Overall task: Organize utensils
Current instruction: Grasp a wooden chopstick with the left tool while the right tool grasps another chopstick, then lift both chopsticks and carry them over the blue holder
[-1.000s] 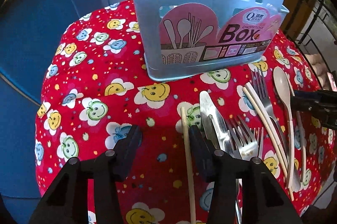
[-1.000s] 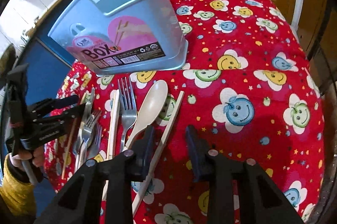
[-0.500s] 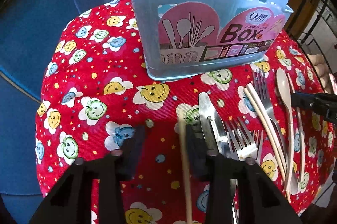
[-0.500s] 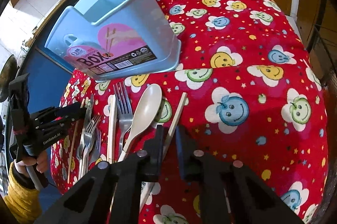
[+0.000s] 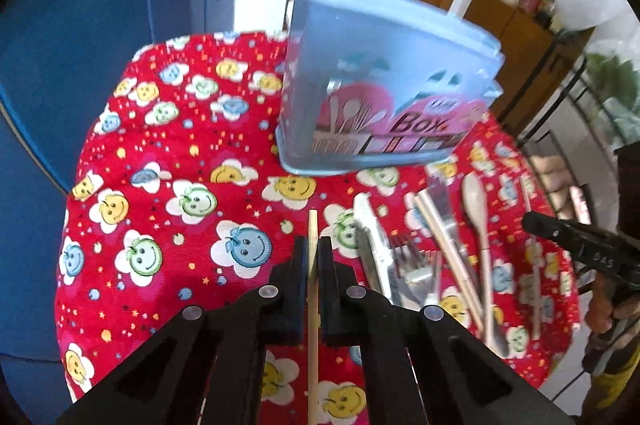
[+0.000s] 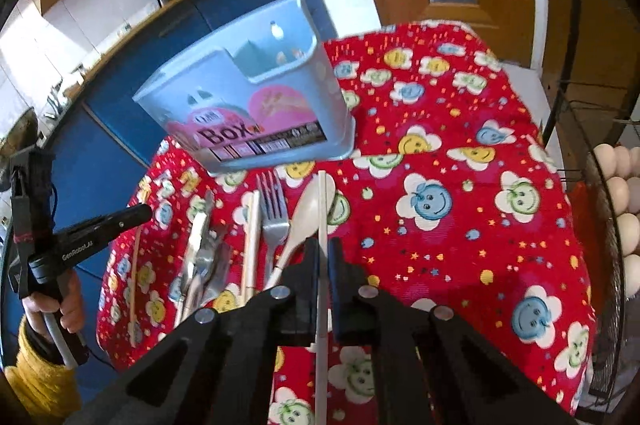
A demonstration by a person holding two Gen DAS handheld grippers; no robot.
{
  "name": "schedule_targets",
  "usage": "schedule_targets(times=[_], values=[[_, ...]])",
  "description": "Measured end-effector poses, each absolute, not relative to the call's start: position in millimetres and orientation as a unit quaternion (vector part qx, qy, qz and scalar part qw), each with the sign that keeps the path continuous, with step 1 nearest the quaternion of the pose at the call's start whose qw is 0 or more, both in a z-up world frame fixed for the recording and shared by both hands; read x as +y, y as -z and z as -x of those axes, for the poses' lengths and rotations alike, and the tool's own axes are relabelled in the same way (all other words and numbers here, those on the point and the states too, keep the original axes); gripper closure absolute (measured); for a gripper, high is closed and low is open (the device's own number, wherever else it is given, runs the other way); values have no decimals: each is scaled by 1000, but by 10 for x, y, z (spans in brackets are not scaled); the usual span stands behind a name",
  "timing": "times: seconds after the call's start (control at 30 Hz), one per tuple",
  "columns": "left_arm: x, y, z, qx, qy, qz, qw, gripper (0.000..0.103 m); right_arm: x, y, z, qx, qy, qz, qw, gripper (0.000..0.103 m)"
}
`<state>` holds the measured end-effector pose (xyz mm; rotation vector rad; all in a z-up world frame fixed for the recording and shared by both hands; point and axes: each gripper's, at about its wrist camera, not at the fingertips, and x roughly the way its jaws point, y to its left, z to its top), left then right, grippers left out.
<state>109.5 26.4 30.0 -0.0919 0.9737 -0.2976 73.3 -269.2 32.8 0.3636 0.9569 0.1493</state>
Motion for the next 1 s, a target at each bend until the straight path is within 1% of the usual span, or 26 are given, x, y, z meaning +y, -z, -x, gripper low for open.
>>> schedule_targets(times=[0.27,0.53,0.7,1.0], values=[[328,-744,-909,375,145,70,913,99,-2603,-691,-648,400,-71,-168,898,97],[468,-1144,-898,310,142,106,934,99,-2529,-1081,-698,349,-93,-155,920,97],[461,-1446,-980,270,130,105,948,99,-2557,-1355,-765,317,-96,-145,932,97],[269,-1979,-1371,206,117,102,966,99,-2619,-1746,-975,271,-85,-119,951,97]])
